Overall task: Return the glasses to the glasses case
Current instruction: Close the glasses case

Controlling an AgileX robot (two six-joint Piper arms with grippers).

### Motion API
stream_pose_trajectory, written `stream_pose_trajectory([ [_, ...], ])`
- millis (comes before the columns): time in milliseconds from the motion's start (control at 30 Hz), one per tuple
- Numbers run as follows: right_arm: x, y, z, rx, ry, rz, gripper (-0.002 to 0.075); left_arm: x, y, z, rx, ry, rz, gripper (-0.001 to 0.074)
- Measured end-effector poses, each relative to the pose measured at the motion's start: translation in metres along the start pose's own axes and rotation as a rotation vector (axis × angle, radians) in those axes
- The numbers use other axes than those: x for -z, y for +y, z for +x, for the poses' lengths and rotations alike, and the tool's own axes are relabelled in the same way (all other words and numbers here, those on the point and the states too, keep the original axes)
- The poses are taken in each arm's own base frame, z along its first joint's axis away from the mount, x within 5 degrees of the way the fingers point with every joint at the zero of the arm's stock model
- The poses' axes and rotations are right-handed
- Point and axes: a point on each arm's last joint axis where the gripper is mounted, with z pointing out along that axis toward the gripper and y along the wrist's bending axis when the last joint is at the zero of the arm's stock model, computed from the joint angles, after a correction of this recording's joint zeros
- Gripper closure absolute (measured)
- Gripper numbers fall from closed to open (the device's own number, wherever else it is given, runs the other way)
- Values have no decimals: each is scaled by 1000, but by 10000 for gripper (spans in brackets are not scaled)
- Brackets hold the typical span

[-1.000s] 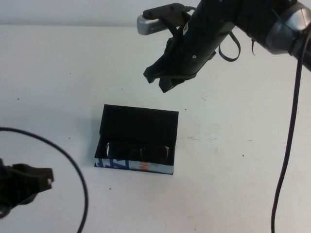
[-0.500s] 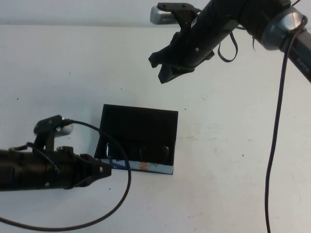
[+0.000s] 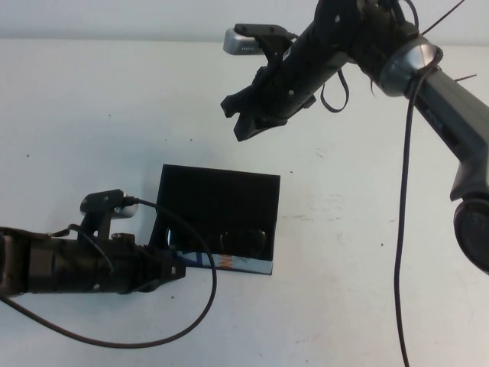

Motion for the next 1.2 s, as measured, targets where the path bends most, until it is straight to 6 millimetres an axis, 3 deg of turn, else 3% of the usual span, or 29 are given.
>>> stream_pose_trajectory([
  [533,-58,-24,15,-42,76,-29,737,-2,0,0,11,-3,12,738],
  [900,-57,-18,16,-64,85,-90,737,-2,0,0,11,-3,14,738],
  [1200,-49,3,17,-35,87,-90,737,-2,0,0,11,-4,18,738],
])
